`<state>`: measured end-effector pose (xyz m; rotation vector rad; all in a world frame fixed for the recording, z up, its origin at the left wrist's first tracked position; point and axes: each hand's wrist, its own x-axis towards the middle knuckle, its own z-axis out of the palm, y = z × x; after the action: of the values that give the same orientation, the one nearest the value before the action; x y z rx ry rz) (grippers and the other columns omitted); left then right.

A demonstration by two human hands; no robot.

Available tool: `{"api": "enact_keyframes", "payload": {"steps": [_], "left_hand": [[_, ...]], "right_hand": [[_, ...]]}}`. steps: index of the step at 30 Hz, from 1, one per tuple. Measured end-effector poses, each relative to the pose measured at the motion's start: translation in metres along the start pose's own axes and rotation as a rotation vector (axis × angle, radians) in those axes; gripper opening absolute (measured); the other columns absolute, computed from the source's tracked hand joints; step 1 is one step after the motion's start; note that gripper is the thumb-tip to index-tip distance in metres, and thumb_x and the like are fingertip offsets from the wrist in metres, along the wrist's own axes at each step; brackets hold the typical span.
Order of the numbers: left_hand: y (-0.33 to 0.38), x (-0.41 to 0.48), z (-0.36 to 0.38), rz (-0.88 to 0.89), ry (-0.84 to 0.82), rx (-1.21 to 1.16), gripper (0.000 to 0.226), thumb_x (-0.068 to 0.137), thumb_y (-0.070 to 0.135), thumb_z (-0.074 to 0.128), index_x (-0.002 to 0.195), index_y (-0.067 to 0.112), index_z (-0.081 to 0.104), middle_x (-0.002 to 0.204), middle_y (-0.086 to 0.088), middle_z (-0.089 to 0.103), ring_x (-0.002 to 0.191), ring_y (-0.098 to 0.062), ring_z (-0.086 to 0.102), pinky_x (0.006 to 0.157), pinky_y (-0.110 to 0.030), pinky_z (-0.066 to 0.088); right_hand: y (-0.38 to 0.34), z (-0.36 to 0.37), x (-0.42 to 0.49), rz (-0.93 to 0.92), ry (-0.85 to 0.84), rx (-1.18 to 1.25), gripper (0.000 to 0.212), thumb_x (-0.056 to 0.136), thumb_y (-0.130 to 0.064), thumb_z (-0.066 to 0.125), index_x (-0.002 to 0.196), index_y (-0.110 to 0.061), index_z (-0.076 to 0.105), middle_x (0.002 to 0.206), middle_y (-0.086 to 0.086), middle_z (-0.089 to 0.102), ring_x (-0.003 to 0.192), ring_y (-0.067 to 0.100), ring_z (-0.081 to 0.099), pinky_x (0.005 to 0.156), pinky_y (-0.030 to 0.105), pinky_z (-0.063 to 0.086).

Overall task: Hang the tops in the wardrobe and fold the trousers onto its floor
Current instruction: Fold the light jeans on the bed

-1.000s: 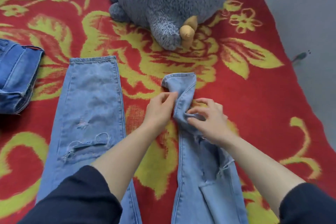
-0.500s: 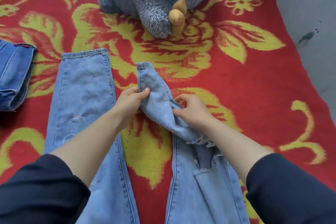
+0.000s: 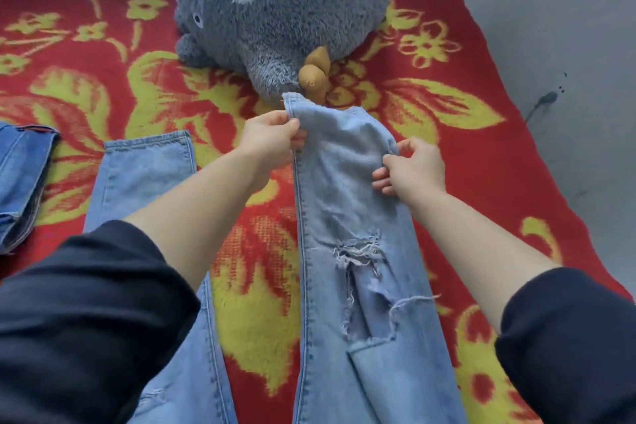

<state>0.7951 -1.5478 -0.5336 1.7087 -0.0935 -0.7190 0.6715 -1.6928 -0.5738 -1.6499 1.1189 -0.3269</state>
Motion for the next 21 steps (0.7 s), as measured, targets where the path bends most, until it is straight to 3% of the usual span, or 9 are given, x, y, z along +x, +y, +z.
{"api": "enact_keyframes", "payload": {"steps": [2, 4, 5, 7, 9, 12, 17, 21], "left_hand": [[-0.02, 0.001, 0.01, 0.023, -0.098, 0.083, 0.045, 0.097, 0.018, 0.054, 0.14, 0.019, 0.042, 0.117, -0.003, 0.061, 0.106, -0.015, 0.057, 0.085, -0.029, 0.05], [-0.054, -0.006, 0.016, 0.049, -0.22, 0.45, 0.074, 0.095, 0.03, 0.056, 0.153, 0.028, 0.01, 0.154, -0.003, 0.031, 0.14, -0.021, 0.031, 0.113, -0.036, 0.029], [-0.074, -0.012, 0.018, 0.096, -0.284, 0.704, 0.075, 0.095, 0.036, 0.053, 0.153, 0.031, 0.004, 0.16, -0.002, 0.013, 0.147, -0.022, 0.013, 0.118, -0.036, 0.017], [-0.113, -0.025, 0.022, 0.203, -0.356, 1.109, 0.069, 0.098, 0.045, 0.041, 0.152, 0.035, 0.0, 0.161, 0.0, -0.008, 0.148, -0.023, -0.011, 0.119, -0.041, 0.003], [-0.143, -0.041, 0.023, 0.247, -0.342, 1.282, 0.062, 0.1, 0.048, 0.027, 0.152, 0.036, -0.005, 0.159, 0.004, -0.018, 0.145, -0.021, -0.022, 0.118, -0.046, -0.004], [-0.166, -0.069, 0.027, 0.232, -0.246, 1.3, 0.059, 0.101, 0.047, 0.016, 0.152, 0.031, -0.009, 0.158, 0.006, -0.023, 0.143, -0.019, -0.027, 0.116, -0.047, -0.01], [-0.183, -0.143, 0.035, 0.317, -0.107, 1.145, 0.058, 0.1, 0.045, 0.015, 0.151, 0.033, -0.009, 0.158, 0.008, -0.02, 0.143, -0.01, -0.025, 0.115, -0.041, -0.013], [-0.214, -0.23, 0.048, 0.387, -0.223, 1.166, 0.058, 0.101, 0.043, 0.02, 0.149, 0.034, -0.012, 0.156, 0.006, -0.025, 0.143, -0.015, -0.027, 0.116, -0.038, -0.016]], "right_hand": [[0.019, -0.005, 0.005, 0.026, -0.112, -0.08, 0.03, 0.087, -0.006, 0.054, 0.116, -0.017, 0.056, 0.104, 0.013, 0.071, 0.081, 0.024, 0.067, 0.067, 0.035, 0.051], [0.042, -0.01, 0.004, 0.053, -0.259, -0.175, 0.063, 0.089, -0.004, 0.056, 0.147, -0.013, 0.032, 0.132, 0.01, 0.057, 0.112, 0.022, 0.057, 0.085, 0.032, 0.043], [0.051, -0.012, 0.0, 0.025, -0.316, -0.216, 0.069, 0.09, -0.003, 0.055, 0.151, -0.012, 0.024, 0.143, 0.01, 0.049, 0.125, 0.021, 0.05, 0.093, 0.029, 0.041], [0.068, -0.014, -0.008, -0.147, -0.379, -0.427, 0.066, 0.093, -0.009, 0.054, 0.152, -0.013, 0.024, 0.154, 0.009, 0.033, 0.141, 0.021, 0.033, 0.111, 0.031, 0.031], [0.085, -0.017, -0.018, -0.323, -0.429, -0.782, 0.062, 0.097, -0.026, 0.05, 0.152, -0.021, 0.024, 0.16, 0.004, 0.018, 0.147, 0.02, 0.017, 0.117, 0.038, 0.019], [0.111, -0.033, -0.037, -0.433, -0.445, -0.994, 0.06, 0.1, -0.04, 0.037, 0.154, -0.03, 0.012, 0.162, -0.004, 0.002, 0.149, 0.016, 0.0, 0.118, 0.039, 0.007], [0.148, -0.074, -0.079, -0.322, -0.426, -0.934, 0.059, 0.101, -0.04, 0.037, 0.153, -0.033, 0.011, 0.162, -0.008, 0.001, 0.149, 0.011, -0.003, 0.118, 0.035, 0.005], [0.171, -0.107, -0.116, -0.228, -0.392, -0.862, 0.069, 0.095, -0.047, 0.049, 0.153, -0.033, 0.015, 0.162, -0.01, 0.005, 0.148, 0.011, 0.001, 0.117, 0.041, 0.012]]}}
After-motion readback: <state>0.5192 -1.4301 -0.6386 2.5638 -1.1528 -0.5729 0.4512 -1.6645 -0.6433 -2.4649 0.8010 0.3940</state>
